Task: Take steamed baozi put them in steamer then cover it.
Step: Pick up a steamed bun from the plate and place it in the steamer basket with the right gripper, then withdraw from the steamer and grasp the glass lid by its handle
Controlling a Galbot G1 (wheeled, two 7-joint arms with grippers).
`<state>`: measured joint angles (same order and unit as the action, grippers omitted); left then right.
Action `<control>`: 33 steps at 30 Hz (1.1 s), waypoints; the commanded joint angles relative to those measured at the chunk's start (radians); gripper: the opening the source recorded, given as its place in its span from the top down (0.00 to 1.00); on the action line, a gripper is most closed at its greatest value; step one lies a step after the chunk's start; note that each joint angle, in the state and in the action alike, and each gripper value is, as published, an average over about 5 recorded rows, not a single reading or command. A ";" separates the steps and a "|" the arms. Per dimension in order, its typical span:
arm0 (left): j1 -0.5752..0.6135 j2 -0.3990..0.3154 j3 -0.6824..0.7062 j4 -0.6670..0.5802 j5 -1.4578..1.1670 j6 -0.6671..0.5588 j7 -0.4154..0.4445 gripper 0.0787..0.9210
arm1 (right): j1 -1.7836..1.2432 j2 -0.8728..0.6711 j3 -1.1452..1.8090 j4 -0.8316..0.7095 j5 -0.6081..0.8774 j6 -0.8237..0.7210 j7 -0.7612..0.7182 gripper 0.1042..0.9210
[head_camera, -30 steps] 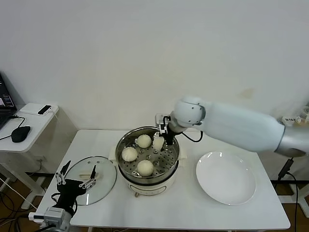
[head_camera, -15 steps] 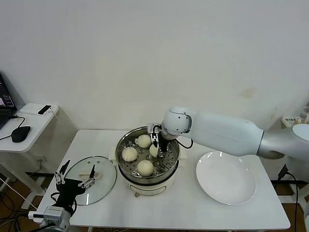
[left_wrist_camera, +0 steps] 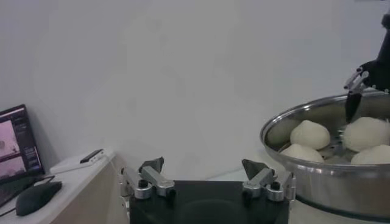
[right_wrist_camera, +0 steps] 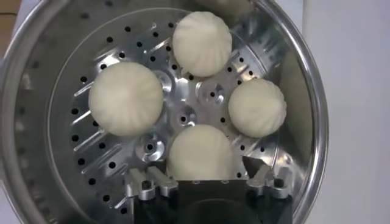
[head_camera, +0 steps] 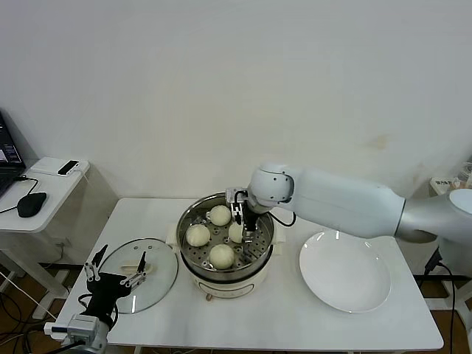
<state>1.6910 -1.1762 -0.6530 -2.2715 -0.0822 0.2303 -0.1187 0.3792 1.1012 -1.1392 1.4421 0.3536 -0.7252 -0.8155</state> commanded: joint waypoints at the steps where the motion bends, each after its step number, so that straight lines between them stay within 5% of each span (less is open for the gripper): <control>1: -0.002 0.000 0.001 -0.002 0.000 0.000 0.000 0.12 | 0.020 -0.072 0.027 0.072 0.003 -0.002 -0.003 0.12; 15: -0.004 0.002 -0.001 0.004 -0.006 0.000 -0.001 0.12 | -0.197 -0.283 0.320 0.299 0.097 0.040 0.380 0.12; 23: -0.015 0.001 0.007 0.009 -0.007 0.001 -0.002 0.12 | -0.607 -0.300 0.734 0.329 0.037 0.218 0.632 0.12; 33: -0.023 -0.005 0.022 0.026 -0.005 0.001 -0.003 0.12 | -1.208 -0.266 1.252 0.416 -0.135 0.509 0.716 0.12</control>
<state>1.6714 -1.1767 -0.6398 -2.2521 -0.0901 0.2313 -0.1206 -0.2249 0.8455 -0.4308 1.7666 0.3477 -0.4858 -0.2700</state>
